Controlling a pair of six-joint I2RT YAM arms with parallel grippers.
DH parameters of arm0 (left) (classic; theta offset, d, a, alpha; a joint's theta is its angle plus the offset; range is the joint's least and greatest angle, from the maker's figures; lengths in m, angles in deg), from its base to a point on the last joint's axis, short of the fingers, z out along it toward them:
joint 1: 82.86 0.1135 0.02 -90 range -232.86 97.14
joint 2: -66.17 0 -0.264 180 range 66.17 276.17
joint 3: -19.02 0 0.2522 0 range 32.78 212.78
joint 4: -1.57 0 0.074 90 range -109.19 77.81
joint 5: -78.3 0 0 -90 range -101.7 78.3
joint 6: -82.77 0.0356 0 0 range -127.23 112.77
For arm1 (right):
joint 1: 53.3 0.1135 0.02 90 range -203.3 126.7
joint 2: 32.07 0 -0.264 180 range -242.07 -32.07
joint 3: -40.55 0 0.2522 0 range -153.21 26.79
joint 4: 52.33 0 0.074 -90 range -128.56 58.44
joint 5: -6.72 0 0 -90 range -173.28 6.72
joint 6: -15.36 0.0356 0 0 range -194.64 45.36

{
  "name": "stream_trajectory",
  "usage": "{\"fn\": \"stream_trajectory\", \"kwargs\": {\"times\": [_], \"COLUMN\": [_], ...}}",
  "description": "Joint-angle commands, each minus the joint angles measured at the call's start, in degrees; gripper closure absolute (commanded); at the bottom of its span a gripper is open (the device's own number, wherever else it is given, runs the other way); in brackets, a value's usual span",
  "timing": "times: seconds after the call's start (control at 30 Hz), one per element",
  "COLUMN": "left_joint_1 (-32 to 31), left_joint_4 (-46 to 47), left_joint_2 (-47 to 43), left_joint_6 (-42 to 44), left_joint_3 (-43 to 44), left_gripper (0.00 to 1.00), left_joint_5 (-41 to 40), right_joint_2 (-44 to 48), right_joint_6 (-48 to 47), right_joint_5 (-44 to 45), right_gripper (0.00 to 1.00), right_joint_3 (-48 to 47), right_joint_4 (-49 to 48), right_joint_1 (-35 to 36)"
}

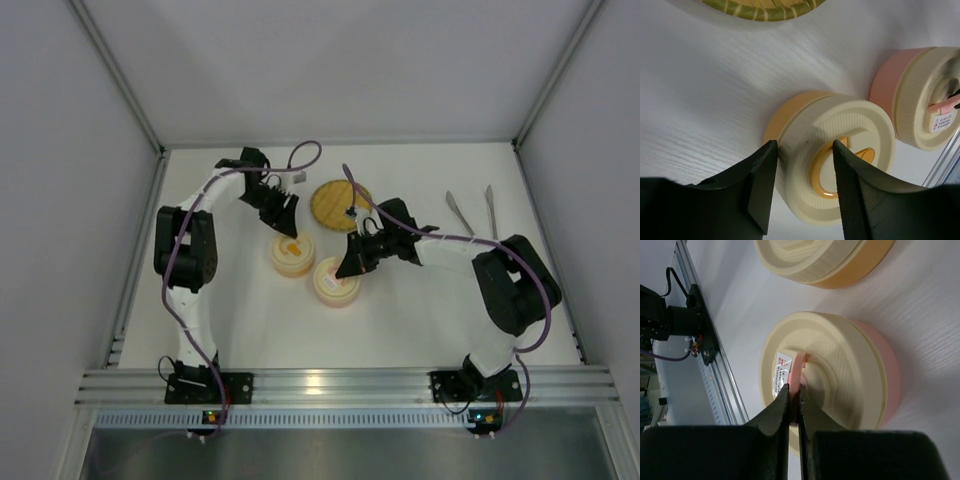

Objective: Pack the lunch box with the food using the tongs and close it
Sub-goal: Move the packing box to the center of the board.

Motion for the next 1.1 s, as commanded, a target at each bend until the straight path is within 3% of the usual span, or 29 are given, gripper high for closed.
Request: {"fn": "stream_trajectory", "kwargs": {"times": [0.0, 0.27, 0.57, 0.7, 1.07], "left_joint_1": [-0.1, -0.2, -2.4, -2.4, -2.4], "left_joint_4": [-2.9, -2.8, -2.5, -0.8, -1.5], "left_joint_2": [-3.7, -11.8, -16.2, -16.3, -17.0], "left_joint_6": [5.6, 6.9, 6.6, 4.5, 1.6], "left_joint_3": [-4.3, -16.7, -22.2, -21.7, -18.3], "left_gripper": [0.49, 0.51, 0.5, 0.44, 0.4], "left_joint_5": [0.8, 0.7, 1.0, 0.6, 1.7], "right_joint_2": [-3.2, -3.5, -3.3, -2.6, -0.1], "right_joint_6": [-6.8, -7.0, -7.3, -8.1, -11.0], "right_joint_5": [8.2, 6.8, 5.8, 5.9, 7.8], "right_gripper": [1.0, 1.0, 1.0, 0.8, 0.58], "right_joint_3": [6.3, 6.8, 7.4, 6.7, 1.4], "right_joint_4": [11.1, 11.9, 12.4, 13.2, 17.9], "right_joint_1": [-0.4, -0.4, -0.3, -0.4, -1.0]}}
